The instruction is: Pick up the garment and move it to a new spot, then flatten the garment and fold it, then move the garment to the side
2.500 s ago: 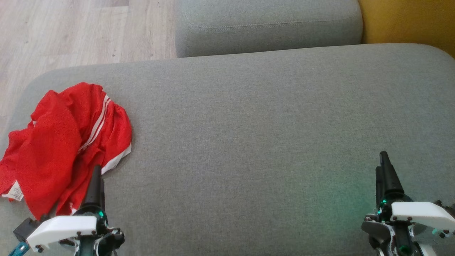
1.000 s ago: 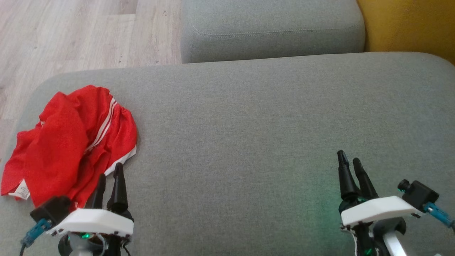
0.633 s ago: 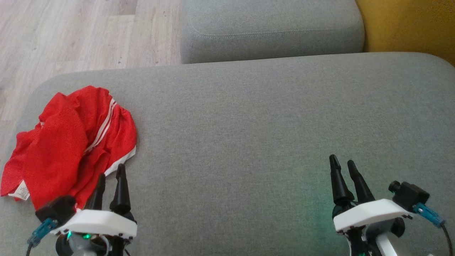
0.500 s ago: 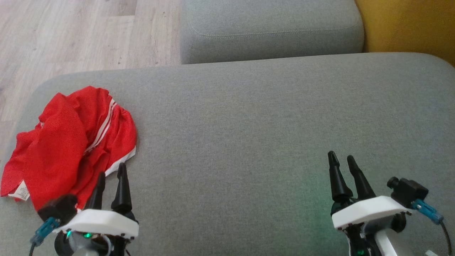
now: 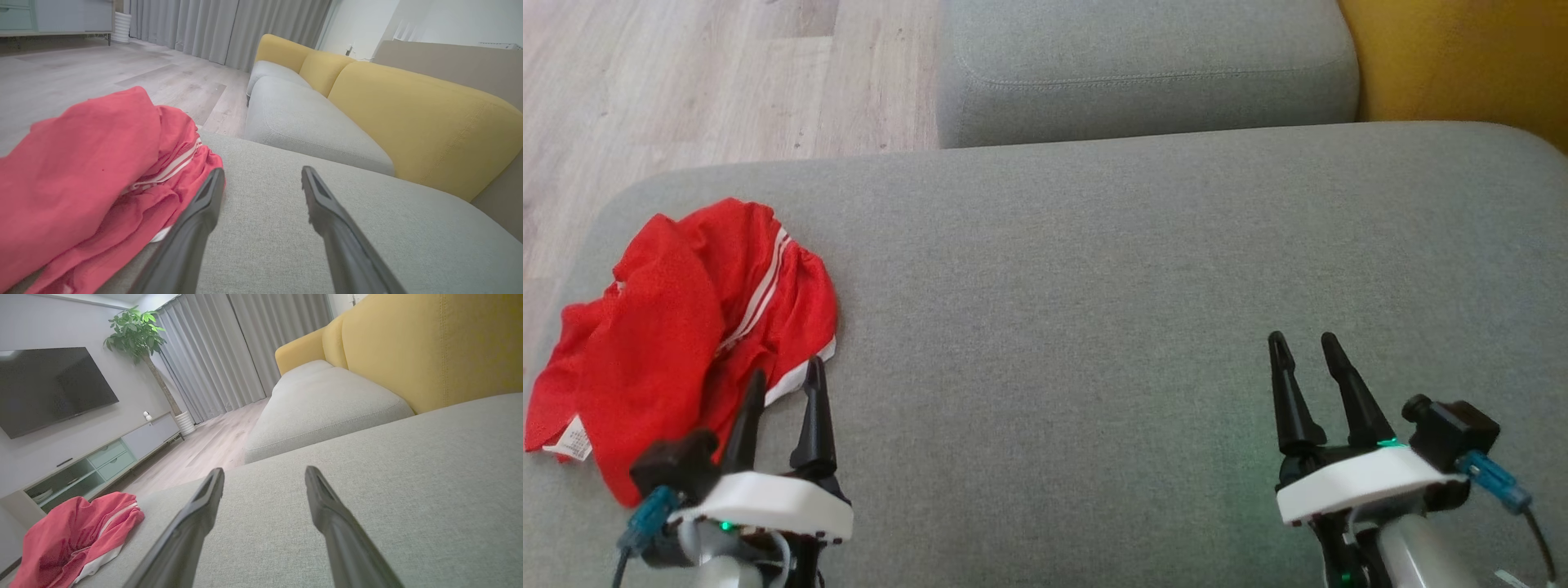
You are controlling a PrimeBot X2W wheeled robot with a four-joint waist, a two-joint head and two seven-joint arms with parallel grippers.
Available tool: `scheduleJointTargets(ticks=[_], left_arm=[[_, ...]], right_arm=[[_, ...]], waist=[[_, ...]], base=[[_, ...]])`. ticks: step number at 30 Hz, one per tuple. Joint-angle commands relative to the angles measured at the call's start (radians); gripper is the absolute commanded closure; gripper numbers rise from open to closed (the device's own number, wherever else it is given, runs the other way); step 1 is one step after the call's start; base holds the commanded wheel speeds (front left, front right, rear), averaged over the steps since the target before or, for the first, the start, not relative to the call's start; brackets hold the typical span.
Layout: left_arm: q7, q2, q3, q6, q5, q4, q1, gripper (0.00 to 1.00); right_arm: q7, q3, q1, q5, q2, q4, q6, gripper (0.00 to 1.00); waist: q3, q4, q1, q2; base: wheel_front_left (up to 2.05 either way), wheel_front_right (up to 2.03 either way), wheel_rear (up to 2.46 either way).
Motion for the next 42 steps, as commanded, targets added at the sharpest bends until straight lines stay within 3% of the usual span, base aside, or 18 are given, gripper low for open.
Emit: scheduleJointTargets(ticks=[1, 17, 42], left_arm=[[-0.018, 0.016, 0.029, 0.006, 0.041, -0.038, -0.062, 0.00], [-0.065, 0.018, 0.015, 0.010, 0.215, -0.066, -0.061, 0.00], [-0.065, 0.018, 0.014, 0.011, 0.214, -0.054, -0.061, 0.00]], right_arm=[[-0.018, 0.021, -0.045, -0.038, 0.005, -0.039, 0.007, 0.00], [-0.066, 0.051, -0.052, -0.191, 0.003, -0.016, 0.008, 0.00], [-0.066, 0.035, -0.053, -0.172, 0.008, -0.008, 0.008, 0.00]], waist=[[-0.001, 0.000, 0.0000, 0.0000], [-0.014, 0.000, 0.0000, 0.0000], [-0.017, 0.002, 0.0000, 0.0000]], base=[[0.00, 0.00, 0.00], [0.00, 0.00, 0.00], [0.00, 0.00, 0.00]])
